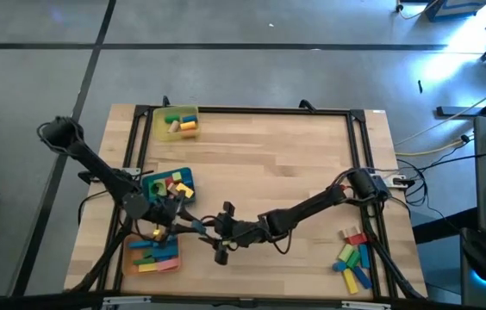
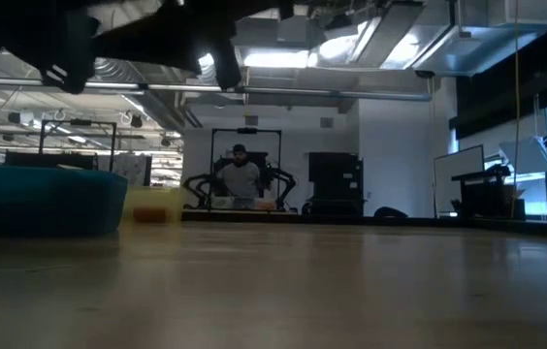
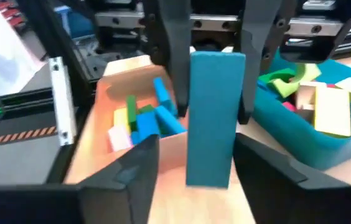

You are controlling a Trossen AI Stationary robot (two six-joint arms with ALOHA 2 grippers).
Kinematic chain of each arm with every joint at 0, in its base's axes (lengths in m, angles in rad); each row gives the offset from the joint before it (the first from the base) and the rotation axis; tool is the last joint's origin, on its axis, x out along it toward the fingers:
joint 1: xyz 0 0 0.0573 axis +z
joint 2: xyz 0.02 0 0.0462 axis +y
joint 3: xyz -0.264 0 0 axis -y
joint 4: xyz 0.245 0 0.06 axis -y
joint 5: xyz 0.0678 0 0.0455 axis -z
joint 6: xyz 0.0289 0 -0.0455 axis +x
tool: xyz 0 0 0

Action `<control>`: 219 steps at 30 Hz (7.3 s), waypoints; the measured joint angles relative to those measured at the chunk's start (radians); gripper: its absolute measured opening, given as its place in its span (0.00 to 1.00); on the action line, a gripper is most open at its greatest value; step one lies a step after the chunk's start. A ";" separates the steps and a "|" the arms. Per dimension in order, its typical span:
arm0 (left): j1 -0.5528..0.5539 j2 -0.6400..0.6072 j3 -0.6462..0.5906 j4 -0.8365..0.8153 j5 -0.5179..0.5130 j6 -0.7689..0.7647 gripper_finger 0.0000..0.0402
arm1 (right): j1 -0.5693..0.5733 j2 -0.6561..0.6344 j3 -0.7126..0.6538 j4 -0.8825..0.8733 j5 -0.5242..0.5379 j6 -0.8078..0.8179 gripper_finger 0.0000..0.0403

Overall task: Sort blocks by size
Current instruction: Put the blue block into the orange bin, then put the yellow block into the orange bin

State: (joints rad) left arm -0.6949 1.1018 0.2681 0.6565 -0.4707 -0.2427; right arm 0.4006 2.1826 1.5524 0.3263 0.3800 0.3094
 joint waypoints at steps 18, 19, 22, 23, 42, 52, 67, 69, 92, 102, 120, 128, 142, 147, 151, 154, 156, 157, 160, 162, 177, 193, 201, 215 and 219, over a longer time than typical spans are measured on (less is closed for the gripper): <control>-0.239 -0.043 0.470 -1.282 0.293 -0.638 0.22 | 0.051 -0.015 0.000 -0.120 -0.015 0.032 0.63; -0.252 -0.031 0.470 -1.284 0.331 -0.681 0.22 | 0.051 -0.015 0.000 -0.121 -0.014 0.033 0.63; -0.296 0.015 0.470 -1.294 0.418 -0.793 0.22 | 0.051 -0.015 0.000 -0.119 -0.014 0.033 0.63; -0.309 0.029 0.470 -1.300 0.445 -0.834 0.22 | 0.051 -0.015 0.000 -0.120 -0.015 0.033 0.63; -0.349 0.251 0.469 -1.246 0.537 -0.929 0.32 | 0.051 -0.014 -0.003 -0.129 -0.014 0.034 0.63; -0.300 0.217 0.469 -1.252 0.570 -0.877 0.43 | 0.051 -0.014 -0.003 -0.136 -0.014 0.034 0.63; -0.278 -0.052 0.462 -1.213 0.058 -0.496 0.42 | 0.080 -0.200 -0.004 -0.676 0.030 0.239 0.63; -0.273 -0.066 0.437 -1.149 0.018 -0.407 0.42 | 0.090 -0.245 -0.004 -0.794 0.032 0.322 0.63; -0.126 -0.070 0.001 -0.177 0.036 -0.046 0.42 | 0.419 -0.435 -0.003 -1.454 -0.399 1.495 0.63; -0.127 -0.070 0.001 -0.174 0.036 -0.041 0.42 | 0.606 -0.388 -0.003 -1.401 -0.486 1.966 0.63; -0.127 -0.070 0.001 -0.174 0.036 -0.042 0.42 | 0.654 -0.204 -0.003 -1.500 -0.617 2.024 0.63; -0.127 -0.070 0.001 -0.174 0.036 -0.041 0.42 | 0.694 -0.156 -0.003 -1.506 -0.628 2.076 0.63; -0.127 -0.070 0.001 -0.174 0.036 -0.041 0.42 | 0.691 -0.150 -0.204 -1.276 -0.642 2.078 0.63; -0.127 -0.071 0.001 -0.174 0.030 -0.033 0.42 | 0.691 -0.156 -0.204 -1.259 -0.641 2.072 0.58; -0.127 -0.070 0.001 -0.174 0.030 -0.032 0.42 | 0.691 -0.156 -0.204 -1.238 -0.637 2.066 0.47; -0.127 -0.070 0.001 -0.174 0.030 -0.032 0.42 | 0.691 -0.156 -0.204 -1.232 -0.635 2.065 0.37; -0.127 -0.070 0.001 -0.174 0.030 -0.034 0.42 | 0.691 -0.156 -0.204 -1.235 -0.635 2.065 0.31; -0.127 -0.070 0.001 -0.174 0.029 -0.034 0.42 | 0.691 -0.156 -0.204 -1.232 -0.637 2.064 0.28; -0.127 -0.070 0.001 -0.174 0.029 -0.035 0.42 | 0.692 -0.155 -0.203 -1.224 -0.648 2.064 0.27; -0.127 -0.071 0.001 -0.174 0.029 -0.036 0.42 | 0.692 -0.155 -0.202 -1.224 -0.657 2.065 0.27; -0.125 -0.070 0.002 -0.174 0.029 -0.037 0.42 | 0.629 -0.146 -0.064 -1.196 -0.371 1.799 0.27; -0.045 -0.071 0.002 -0.149 0.082 -0.152 0.42 | 0.333 -0.149 -0.063 -0.932 0.147 0.925 0.29; 0.020 -0.071 0.002 -0.152 0.160 -0.189 0.42 | 0.205 -0.146 -0.063 -0.746 0.240 0.556 0.28; 0.131 -0.050 0.003 -0.103 0.160 -0.113 0.67 | 0.066 -0.065 -0.062 -0.318 0.221 0.235 0.28; 0.145 0.005 0.003 0.021 0.160 -0.069 0.66 | 0.040 -0.042 -0.062 -0.205 0.222 0.203 0.28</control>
State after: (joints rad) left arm -0.5496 1.1072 0.2710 0.6775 -0.3107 -0.3114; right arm 0.4404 2.1405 1.4904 0.1216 0.6018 0.5122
